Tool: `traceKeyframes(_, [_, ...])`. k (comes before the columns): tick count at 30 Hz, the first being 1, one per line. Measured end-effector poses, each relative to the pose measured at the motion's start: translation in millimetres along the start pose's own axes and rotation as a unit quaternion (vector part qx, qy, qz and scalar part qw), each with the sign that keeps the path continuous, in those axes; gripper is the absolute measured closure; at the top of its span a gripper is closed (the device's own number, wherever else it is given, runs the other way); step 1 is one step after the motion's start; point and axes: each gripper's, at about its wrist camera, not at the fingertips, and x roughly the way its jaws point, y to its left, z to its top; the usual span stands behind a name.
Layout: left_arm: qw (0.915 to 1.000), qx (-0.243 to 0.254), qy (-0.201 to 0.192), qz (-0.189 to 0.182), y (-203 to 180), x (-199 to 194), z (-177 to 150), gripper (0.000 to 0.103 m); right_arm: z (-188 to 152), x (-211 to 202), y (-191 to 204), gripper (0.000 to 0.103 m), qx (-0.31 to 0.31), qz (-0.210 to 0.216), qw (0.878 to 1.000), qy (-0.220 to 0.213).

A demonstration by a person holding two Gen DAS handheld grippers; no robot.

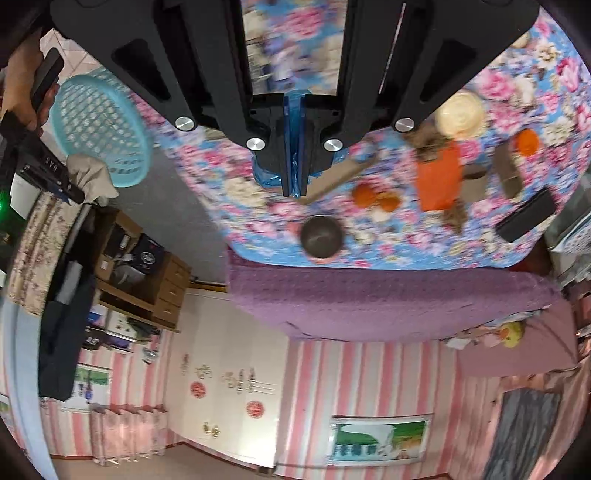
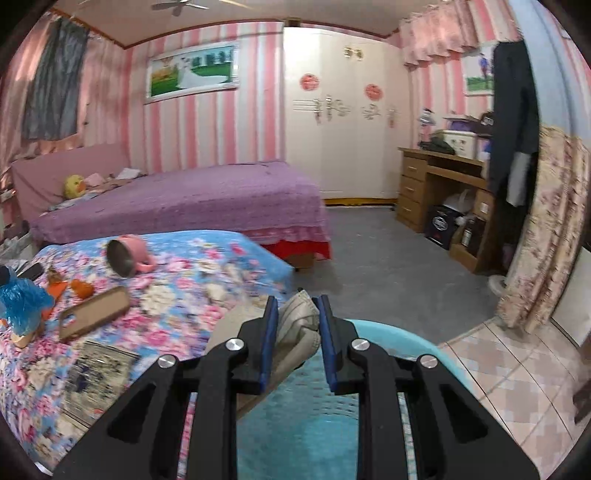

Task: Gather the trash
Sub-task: 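Drop the blue bag into the basket with the left tool while the right tool carries the cloth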

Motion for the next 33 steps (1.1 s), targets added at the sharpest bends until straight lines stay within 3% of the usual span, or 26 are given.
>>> traceKeyframes(6, [0.9984, 0.009, 0.012, -0.055, -65, 23, 4, 0.102, -11, -2, -45, 0.08, 0.006, -0.036, 0.999, 0.016])
traceKeyframes(16, [0.9905, 0.045, 0.041, -0.123, -160, 53, -19, 0.102, -24, -6, -103, 0.08, 0.035, -0.073, 0.996, 0.031])
traceKeyframes(26, [0.9834, 0.085, 0.069, -0.144, -216, 87, -34, 0.101, -32, -8, -125, 0.081, 0.061, -0.078, 0.995, 0.032])
traceKeyframes(28, [0.9833, 0.097, 0.071, -0.137, -221, 92, -37, 0.092, -33, -8, -126, 0.081, 0.064, -0.077, 0.995, 0.031])
traceKeyframes(30, [0.985, 0.101, 0.067, -0.122, -220, 95, -38, 0.055, -34, -7, -124, 0.081, 0.065, -0.074, 0.995, 0.031])
traceKeyframes(33, [0.9898, 0.096, 0.046, -0.095, -209, 91, -32, 0.027, -35, -7, -122, 0.08, 0.063, -0.072, 0.995, 0.031])
